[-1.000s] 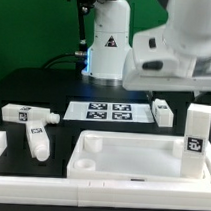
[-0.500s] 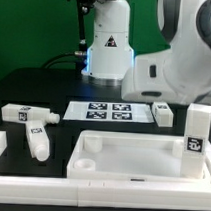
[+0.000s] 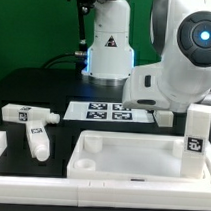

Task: Assemble desk

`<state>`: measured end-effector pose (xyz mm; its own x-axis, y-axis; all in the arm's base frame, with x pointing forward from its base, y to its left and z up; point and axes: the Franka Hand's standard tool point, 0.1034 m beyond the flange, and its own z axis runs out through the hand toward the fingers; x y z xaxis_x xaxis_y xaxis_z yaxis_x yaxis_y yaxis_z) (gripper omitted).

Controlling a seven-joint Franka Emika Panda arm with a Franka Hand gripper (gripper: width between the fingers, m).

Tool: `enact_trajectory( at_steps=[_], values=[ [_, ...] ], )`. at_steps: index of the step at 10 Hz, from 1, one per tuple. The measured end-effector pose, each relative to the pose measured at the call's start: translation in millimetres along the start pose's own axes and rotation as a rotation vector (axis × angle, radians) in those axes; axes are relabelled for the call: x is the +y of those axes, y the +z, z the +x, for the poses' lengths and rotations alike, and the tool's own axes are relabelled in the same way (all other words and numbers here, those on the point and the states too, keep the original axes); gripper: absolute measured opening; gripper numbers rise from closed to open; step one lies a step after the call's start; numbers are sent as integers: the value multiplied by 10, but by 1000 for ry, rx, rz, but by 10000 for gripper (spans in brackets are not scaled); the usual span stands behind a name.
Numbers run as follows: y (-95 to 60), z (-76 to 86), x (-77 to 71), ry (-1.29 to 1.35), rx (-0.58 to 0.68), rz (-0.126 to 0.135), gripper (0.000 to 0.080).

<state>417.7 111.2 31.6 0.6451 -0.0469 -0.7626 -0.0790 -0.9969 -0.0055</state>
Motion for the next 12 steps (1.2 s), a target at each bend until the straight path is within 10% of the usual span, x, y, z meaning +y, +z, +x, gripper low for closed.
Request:
enact_trajectory(
  at_steps=[4, 12],
  values=[
    [170, -28, -28, 73, -74, 74, 649],
    [444, -100, -91, 113, -125, 52, 649]
  ],
)
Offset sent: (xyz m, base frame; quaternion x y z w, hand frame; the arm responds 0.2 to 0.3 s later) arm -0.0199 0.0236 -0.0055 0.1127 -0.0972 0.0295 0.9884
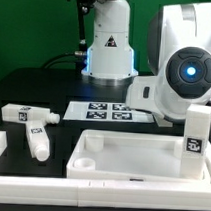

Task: Assemble desk

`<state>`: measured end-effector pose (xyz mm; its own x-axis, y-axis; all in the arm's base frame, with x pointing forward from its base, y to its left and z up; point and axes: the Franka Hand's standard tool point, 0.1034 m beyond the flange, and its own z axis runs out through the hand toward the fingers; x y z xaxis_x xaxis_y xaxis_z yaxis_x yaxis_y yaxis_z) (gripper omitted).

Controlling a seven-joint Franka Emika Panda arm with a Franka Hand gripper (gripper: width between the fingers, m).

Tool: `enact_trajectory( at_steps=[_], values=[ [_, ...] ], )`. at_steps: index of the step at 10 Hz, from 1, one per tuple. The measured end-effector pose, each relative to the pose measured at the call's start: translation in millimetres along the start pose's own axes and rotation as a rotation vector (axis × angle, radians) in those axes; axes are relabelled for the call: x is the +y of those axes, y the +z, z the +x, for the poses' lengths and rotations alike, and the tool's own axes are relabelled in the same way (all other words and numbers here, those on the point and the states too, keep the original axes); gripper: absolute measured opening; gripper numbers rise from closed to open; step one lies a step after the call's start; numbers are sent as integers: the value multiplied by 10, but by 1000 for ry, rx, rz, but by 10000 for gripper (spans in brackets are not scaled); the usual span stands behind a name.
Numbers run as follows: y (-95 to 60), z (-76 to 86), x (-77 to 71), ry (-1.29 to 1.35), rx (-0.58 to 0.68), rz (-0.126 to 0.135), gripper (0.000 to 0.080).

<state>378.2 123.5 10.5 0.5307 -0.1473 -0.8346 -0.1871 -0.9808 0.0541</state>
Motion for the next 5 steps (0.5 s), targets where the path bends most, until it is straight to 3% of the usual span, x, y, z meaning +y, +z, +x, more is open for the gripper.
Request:
enact_trajectory(
  at_steps=[1, 2, 3, 4, 5],
  values=[
    [-3, 5, 13, 3, -1, 3, 559],
    [-2, 5, 16, 4, -1, 3, 418],
    [-3, 6, 19, 4, -1, 4, 418],
    [-5, 5, 22, 5, -2, 5, 284],
    [-39, 8, 35, -2, 3, 7, 284]
  ],
)
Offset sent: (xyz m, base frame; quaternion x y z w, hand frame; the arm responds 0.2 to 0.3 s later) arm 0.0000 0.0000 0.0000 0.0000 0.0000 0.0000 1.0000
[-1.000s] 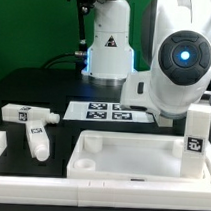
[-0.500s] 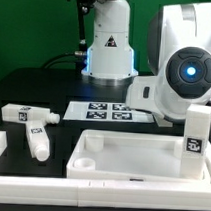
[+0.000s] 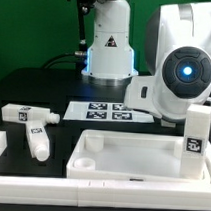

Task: Assemble desk

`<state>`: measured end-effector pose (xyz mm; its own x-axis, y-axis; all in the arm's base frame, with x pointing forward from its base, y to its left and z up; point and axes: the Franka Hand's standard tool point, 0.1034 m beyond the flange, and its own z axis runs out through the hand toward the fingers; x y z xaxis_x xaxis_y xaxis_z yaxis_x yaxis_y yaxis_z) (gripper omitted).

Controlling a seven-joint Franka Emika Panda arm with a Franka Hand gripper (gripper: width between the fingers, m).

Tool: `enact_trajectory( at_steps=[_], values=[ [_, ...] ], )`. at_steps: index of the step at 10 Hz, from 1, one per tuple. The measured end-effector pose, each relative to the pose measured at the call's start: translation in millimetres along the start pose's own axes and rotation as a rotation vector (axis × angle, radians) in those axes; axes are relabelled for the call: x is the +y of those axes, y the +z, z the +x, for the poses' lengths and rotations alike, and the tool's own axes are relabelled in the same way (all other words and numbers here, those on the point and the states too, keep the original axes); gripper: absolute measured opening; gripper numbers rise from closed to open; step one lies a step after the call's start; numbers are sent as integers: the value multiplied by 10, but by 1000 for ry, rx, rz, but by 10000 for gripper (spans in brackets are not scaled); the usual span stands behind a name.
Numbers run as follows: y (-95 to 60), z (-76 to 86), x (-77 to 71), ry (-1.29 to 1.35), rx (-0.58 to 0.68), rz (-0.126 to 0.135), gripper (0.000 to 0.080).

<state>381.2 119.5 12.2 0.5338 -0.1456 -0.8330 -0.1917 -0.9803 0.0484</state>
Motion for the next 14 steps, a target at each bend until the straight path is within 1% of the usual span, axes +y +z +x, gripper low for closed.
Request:
enact_trajectory(
  at_steps=[1, 2, 3, 4, 5, 6, 7, 8, 9, 10, 11, 12, 13, 14],
  values=[
    [-207, -82, 61, -19, 8, 21, 284],
    [-497, -185, 208, -16, 10, 54, 284],
    [-824, -221, 348, -14, 55, 90, 284],
    [-1162, -270, 438, -21, 162, 124, 284],
    [-1338, -264, 503, -41, 268, 127, 284],
    [-1389, -200, 536, -74, 333, 80, 284],
    [-1398, -156, 487, -64, 411, 88, 284],
    [-1392, -171, 487, -65, 460, 93, 284],
    [-1477, -159, 470, -73, 541, 112, 284],
    [-1741, -243, 460, -103, 603, 182, 284],
    [-2070, -272, 533, -151, 720, 197, 284],
    [-2249, -302, 569, -157, 830, 201, 284],
    [-2233, -310, 592, -158, 945, 192, 284],
    [-2156, -306, 605, -149, 1004, 186, 284]
  ],
)
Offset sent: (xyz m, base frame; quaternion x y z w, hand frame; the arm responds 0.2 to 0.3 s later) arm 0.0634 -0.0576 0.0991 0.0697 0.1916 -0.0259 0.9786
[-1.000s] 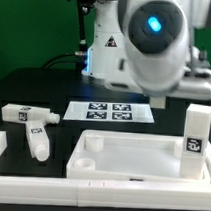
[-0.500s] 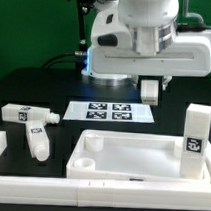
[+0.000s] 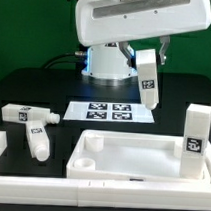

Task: Assemble desk

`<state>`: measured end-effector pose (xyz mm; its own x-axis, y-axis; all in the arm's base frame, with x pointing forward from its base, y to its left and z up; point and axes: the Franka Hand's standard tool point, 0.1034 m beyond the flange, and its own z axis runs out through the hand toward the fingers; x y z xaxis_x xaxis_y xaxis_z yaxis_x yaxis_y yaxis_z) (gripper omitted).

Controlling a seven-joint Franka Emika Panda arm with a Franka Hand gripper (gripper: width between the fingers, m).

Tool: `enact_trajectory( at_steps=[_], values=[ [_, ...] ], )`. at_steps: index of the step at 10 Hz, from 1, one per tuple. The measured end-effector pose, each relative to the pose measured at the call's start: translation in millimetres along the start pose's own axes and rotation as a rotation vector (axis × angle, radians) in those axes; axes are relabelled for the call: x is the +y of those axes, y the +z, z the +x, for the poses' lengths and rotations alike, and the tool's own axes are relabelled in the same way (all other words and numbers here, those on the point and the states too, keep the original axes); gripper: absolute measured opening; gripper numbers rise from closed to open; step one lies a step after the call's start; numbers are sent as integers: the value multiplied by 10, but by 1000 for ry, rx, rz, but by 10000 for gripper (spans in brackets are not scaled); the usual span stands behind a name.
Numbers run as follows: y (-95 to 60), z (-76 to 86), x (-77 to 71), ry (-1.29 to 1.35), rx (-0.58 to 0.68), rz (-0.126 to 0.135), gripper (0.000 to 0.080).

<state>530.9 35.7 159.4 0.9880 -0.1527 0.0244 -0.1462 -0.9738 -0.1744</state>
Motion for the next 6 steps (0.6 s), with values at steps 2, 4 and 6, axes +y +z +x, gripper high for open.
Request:
enact_trajectory(
  at_steps=[2, 4, 6],
  values=[
    [-20, 138, 47, -21, 144, -24, 284],
    [-266, 531, 269, -116, 337, -45, 284],
    [-373, 636, 502, -167, 507, -130, 284]
  ],
)
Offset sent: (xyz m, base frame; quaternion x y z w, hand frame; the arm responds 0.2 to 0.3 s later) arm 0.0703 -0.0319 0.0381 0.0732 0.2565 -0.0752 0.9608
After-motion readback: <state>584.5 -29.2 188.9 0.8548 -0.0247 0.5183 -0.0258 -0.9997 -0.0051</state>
